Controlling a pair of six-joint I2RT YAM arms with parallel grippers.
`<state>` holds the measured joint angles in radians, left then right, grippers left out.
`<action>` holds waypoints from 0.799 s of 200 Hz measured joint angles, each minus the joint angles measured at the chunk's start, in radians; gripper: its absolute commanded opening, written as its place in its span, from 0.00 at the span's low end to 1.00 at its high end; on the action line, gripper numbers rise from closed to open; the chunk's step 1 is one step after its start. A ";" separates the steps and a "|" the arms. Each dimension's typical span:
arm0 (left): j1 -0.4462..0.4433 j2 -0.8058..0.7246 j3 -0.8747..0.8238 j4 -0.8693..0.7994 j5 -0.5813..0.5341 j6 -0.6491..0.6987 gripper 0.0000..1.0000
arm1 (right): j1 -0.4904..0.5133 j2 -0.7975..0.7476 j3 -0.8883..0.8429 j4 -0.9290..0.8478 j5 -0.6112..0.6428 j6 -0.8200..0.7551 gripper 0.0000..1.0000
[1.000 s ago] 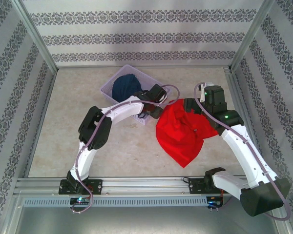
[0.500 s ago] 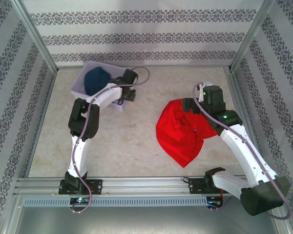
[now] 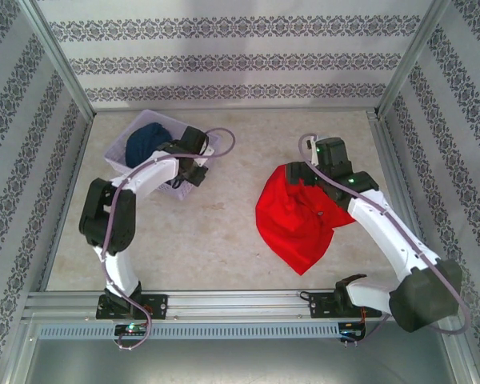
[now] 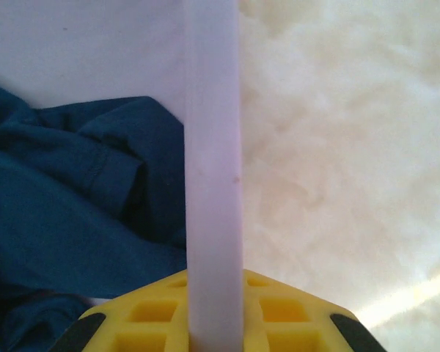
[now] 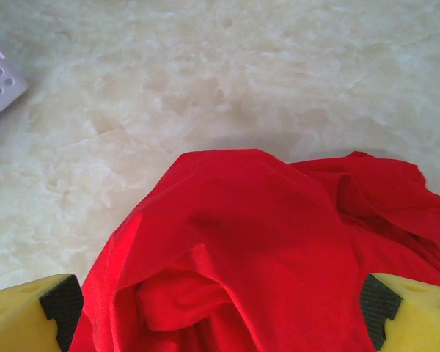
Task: Fold the inside-out t-shirt
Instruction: Move the basket to the top-left of the table.
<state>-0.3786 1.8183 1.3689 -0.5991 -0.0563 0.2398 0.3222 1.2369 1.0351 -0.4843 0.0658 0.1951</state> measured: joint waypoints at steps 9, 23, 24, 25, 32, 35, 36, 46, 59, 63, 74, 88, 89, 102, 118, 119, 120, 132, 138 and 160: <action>-0.006 -0.023 -0.018 0.000 -0.016 0.050 0.28 | 0.005 0.018 0.010 0.002 -0.006 0.000 0.98; 0.002 -0.039 -0.032 0.000 -0.055 0.105 0.42 | 0.016 0.040 0.031 0.002 -0.014 -0.001 0.98; 0.003 -0.040 -0.033 0.000 -0.059 0.104 0.44 | 0.016 0.041 0.032 0.002 -0.015 -0.001 0.98; 0.004 -0.040 -0.034 0.000 -0.060 0.103 0.44 | 0.016 0.042 0.033 0.002 -0.015 -0.001 0.98; 0.019 -0.047 -0.042 0.000 -0.075 0.116 0.50 | 0.019 0.049 0.044 0.002 -0.021 -0.001 0.98; 0.026 -0.050 -0.045 0.000 -0.079 0.127 0.52 | 0.022 0.050 0.048 0.002 -0.023 -0.001 0.98; 0.027 -0.051 -0.045 0.000 -0.080 0.128 0.52 | 0.023 0.050 0.049 0.002 -0.023 -0.001 0.98; 0.050 -0.066 -0.061 0.000 -0.092 0.127 0.57 | 0.026 0.053 0.063 0.002 -0.027 -0.002 0.98; 0.075 -0.098 -0.085 0.008 -0.111 0.117 0.61 | 0.029 0.053 0.074 0.003 -0.030 -0.003 0.98; 0.083 -0.113 -0.093 0.010 -0.114 0.110 0.63 | 0.029 0.053 0.076 0.003 -0.030 -0.004 0.98; 0.103 -0.151 -0.110 0.022 -0.123 0.074 0.66 | 0.030 0.053 0.078 0.003 -0.031 -0.005 0.98; 0.126 -0.198 -0.121 0.042 -0.134 0.007 0.69 | 0.032 0.053 0.078 0.002 -0.030 -0.005 0.98; 0.128 -0.202 -0.121 0.043 -0.136 -0.002 0.69 | 0.033 0.053 0.078 0.002 -0.030 -0.005 0.98; 0.146 -0.226 -0.122 0.056 -0.167 -0.076 0.70 | 0.037 0.053 0.078 0.003 -0.031 -0.005 0.98; 0.167 -0.224 -0.126 0.058 -0.217 -0.167 0.71 | 0.042 0.053 0.077 0.003 -0.034 -0.005 0.98; 0.168 -0.223 -0.127 0.058 -0.219 -0.170 0.71 | 0.042 0.053 0.077 0.003 -0.034 -0.005 0.98; 0.171 -0.222 -0.128 0.058 -0.223 -0.177 0.71 | 0.043 0.053 0.077 0.003 -0.035 -0.005 0.98; 0.193 -0.201 -0.142 0.055 -0.259 -0.229 0.71 | 0.043 0.053 0.077 0.003 -0.041 -0.005 0.98; 0.206 -0.189 -0.150 0.050 -0.279 -0.249 0.71 | 0.043 0.054 0.077 0.004 -0.042 -0.005 0.98; 0.254 -0.150 -0.187 0.022 -0.360 -0.302 0.74 | 0.055 0.065 0.077 0.011 -0.053 -0.005 0.98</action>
<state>-0.1249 1.6684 1.1824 -0.5774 -0.4168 -0.0620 0.3771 1.3018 1.1118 -0.4728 0.0132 0.1905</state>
